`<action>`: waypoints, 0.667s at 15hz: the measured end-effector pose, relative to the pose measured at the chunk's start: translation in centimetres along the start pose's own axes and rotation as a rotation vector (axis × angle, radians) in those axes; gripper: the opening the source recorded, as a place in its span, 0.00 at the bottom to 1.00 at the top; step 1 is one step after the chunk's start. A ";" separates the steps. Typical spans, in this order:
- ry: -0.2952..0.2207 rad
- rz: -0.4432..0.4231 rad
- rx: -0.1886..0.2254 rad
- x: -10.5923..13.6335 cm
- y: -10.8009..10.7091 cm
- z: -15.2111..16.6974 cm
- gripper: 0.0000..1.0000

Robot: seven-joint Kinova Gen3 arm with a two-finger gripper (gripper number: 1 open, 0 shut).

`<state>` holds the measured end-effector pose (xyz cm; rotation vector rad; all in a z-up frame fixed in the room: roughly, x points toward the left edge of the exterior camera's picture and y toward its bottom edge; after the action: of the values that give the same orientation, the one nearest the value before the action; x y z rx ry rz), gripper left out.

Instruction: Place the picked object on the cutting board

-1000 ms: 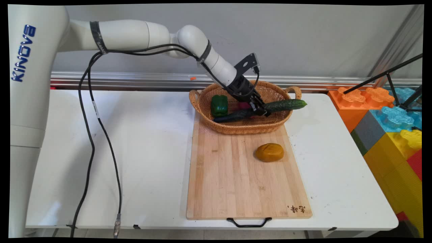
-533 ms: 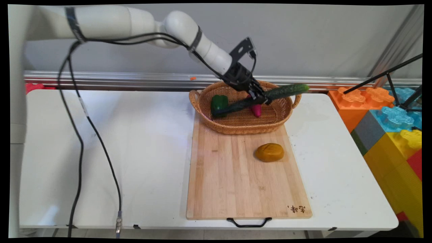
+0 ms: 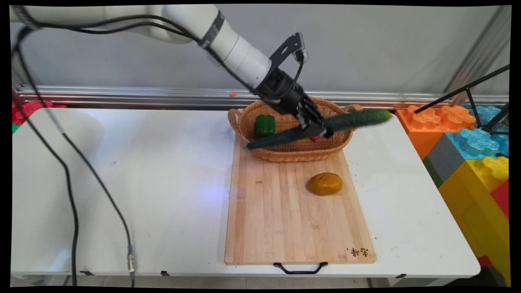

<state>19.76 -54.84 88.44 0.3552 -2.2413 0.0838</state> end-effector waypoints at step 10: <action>-0.161 0.147 -0.114 -4.2 11.1 1.8 0.00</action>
<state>17.81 -43.56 84.75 0.1395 -2.4176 0.0047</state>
